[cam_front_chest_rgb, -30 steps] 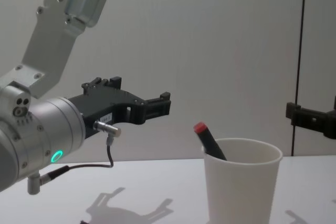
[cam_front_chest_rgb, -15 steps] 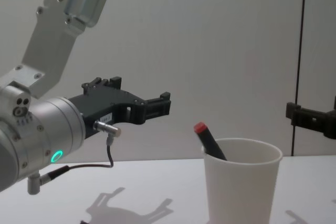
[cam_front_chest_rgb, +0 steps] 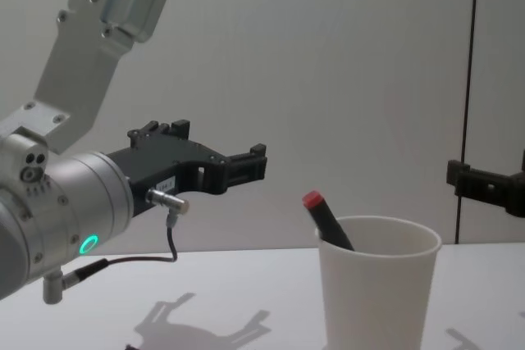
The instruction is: Place the pen into the pen holder.
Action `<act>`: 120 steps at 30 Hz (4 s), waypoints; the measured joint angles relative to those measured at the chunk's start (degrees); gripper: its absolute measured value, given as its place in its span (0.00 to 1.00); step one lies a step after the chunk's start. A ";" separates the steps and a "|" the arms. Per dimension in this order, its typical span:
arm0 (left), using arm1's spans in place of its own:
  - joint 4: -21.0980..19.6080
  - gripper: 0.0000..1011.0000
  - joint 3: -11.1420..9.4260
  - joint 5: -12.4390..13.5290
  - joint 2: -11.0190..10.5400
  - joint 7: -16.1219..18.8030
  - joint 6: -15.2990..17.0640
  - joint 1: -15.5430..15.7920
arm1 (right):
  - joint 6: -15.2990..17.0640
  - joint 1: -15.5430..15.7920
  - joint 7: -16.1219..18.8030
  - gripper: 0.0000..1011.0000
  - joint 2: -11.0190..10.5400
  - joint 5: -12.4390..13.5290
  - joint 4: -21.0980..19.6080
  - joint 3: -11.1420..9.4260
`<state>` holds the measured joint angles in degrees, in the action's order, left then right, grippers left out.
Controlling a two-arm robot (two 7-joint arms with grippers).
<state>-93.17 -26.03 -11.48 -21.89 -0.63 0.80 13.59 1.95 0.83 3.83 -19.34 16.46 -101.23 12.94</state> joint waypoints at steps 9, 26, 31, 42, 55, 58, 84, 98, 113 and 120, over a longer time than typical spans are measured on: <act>0.00 0.99 0.00 0.00 0.00 0.00 0.00 0.00 | 0.00 0.00 0.00 0.99 0.00 0.00 0.00 0.00; 0.00 0.99 0.00 0.00 0.00 0.00 0.00 0.00 | 0.00 0.00 0.00 0.99 0.00 0.00 0.00 0.00; 0.00 0.99 0.00 0.00 0.00 0.01 0.00 0.00 | 0.00 0.00 0.00 0.99 0.00 0.00 0.00 0.00; 0.00 0.99 0.00 0.00 0.00 0.01 0.00 0.00 | 0.00 0.00 0.00 0.99 0.00 0.00 0.00 0.00; 0.00 0.99 0.00 0.00 0.00 0.01 0.00 0.00 | 0.00 0.01 0.00 0.99 0.00 0.00 0.00 0.00; 0.00 0.99 0.00 0.00 0.00 0.01 0.00 0.00 | 0.00 0.01 0.00 0.99 0.00 0.00 0.00 0.00; -2.69 0.99 0.52 -2.35 0.28 4.91 6.34 -1.34 | 0.00 0.00 0.00 0.99 0.00 0.00 0.00 0.00; -10.59 0.99 -0.92 -4.33 0.21 18.31 17.74 -7.39 | 0.00 0.01 0.00 0.99 0.00 0.00 0.00 0.00; -14.42 0.99 -1.93 -5.01 0.42 25.40 22.46 -10.77 | 0.00 0.01 0.00 0.99 0.00 0.00 0.00 0.00; -15.17 0.99 -2.12 -5.13 0.46 26.73 23.41 -11.39 | 0.00 0.01 0.00 0.99 0.00 0.00 0.00 0.00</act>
<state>-108.34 -28.15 -16.62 -21.43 26.10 24.20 2.20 1.95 0.84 3.83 -19.34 16.46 -101.23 12.94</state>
